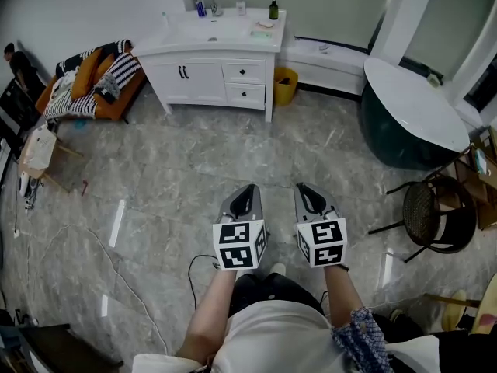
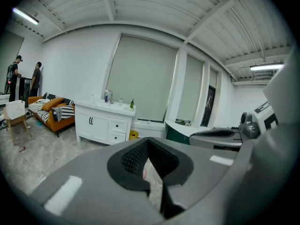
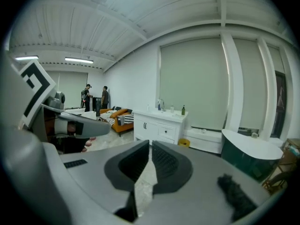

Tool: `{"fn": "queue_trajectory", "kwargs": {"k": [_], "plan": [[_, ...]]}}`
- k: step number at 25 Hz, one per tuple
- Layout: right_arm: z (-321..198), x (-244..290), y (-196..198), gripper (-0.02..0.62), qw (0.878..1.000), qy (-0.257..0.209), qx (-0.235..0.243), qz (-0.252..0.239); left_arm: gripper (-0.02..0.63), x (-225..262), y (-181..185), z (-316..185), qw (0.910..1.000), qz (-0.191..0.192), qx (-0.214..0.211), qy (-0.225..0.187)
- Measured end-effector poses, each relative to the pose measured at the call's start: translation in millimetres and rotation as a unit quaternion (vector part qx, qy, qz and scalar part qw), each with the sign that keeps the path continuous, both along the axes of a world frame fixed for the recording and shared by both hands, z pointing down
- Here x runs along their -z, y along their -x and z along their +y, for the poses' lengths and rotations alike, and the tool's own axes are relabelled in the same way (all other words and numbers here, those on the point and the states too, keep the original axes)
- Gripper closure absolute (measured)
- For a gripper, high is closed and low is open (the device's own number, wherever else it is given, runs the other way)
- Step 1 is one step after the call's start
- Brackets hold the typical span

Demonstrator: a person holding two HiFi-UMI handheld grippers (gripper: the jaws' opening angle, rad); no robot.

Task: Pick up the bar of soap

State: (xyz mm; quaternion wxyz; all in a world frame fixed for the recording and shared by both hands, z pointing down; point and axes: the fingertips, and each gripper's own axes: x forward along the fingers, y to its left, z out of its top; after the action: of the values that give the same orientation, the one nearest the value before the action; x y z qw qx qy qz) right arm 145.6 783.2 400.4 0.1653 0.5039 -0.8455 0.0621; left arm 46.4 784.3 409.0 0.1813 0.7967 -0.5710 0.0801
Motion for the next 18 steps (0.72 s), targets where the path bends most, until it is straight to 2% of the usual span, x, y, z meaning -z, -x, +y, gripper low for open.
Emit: {"fn": "queue_trajectory", "kwargs": {"k": [3,5,6,18], "plan": [[-3,-2,-4,0.575,1.000,0.009,0.012,-0.011,0.600,-3,-6,-4,1.0000,-0.002,0.003,0.003],[-5,0,-6,0.493,0.999,0.011,0.023,-0.029,0.600,-4,-12,-6,1.0000,-0.006,0.004,0.003],[-6,0,-8,0.477,0.999,0.010,0.027,-0.032,0.600,-4,-14,-7,1.0000,-0.008,0.005,0.002],[-25,5,-23,0.463,0.999,-0.009,0.042,-0.031,0.600,-10,-34,-19,0.9998,-0.012,0.012,0.005]]}}
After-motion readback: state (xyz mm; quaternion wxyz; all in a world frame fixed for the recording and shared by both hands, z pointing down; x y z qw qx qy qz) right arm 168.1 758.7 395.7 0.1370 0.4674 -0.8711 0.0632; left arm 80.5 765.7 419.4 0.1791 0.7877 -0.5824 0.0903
